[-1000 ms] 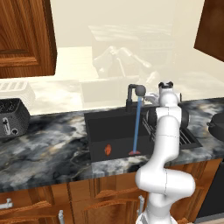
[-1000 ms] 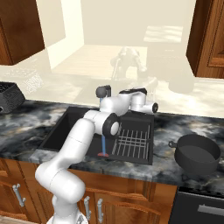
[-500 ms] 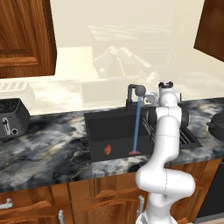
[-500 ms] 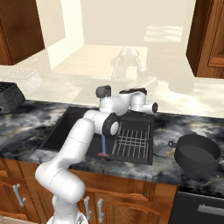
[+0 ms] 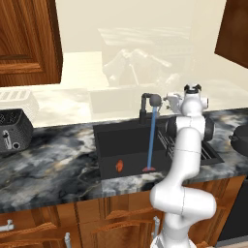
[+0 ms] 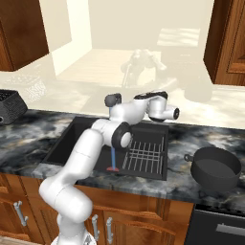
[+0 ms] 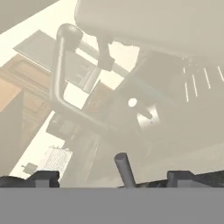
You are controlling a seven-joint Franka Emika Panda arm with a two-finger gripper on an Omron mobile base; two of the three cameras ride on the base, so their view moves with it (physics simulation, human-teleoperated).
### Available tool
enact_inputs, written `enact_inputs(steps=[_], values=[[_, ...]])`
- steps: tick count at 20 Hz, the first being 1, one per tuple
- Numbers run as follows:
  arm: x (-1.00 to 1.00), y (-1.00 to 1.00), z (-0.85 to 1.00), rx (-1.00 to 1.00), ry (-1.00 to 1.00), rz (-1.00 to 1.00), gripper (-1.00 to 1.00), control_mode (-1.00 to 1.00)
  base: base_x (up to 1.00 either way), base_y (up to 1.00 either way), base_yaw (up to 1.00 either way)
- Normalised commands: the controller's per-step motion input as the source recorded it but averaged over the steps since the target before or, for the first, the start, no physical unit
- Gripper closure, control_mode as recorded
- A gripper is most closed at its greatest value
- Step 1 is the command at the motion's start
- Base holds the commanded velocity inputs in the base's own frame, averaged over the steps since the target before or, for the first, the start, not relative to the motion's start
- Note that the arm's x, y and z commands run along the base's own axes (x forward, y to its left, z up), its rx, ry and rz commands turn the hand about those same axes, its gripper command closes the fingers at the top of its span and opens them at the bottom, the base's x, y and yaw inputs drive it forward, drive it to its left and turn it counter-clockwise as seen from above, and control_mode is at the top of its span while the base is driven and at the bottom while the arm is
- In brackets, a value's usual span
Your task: Dump the sweet potato from the pot into the sink. Then turn on the water and wash the sweet potato. Then turn off the water and put the sweet potato back in the pot.
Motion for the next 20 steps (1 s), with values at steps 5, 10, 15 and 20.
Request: enact_inputs(steps=[5, 10, 15, 20], values=[[-0.32, 0.0, 0.21, 0.05, 0.01, 0.0, -1.0, -1.0, 0.0, 0.0, 0.0], [-0.17, 0.0, -0.1, 0.0, 0.1, -0.01, -1.0, -1.0, 0.0, 0.0, 0.0], [-0.1, 0.0, -0.14, 0.0, 0.09, -0.02, -1.0, -1.0, 0.0, 0.0, 0.0], [-0.07, -0.02, -0.22, 0.0, 0.07, -0.01, -1.0, -1.0, 0.0, 0.0, 0.0]])
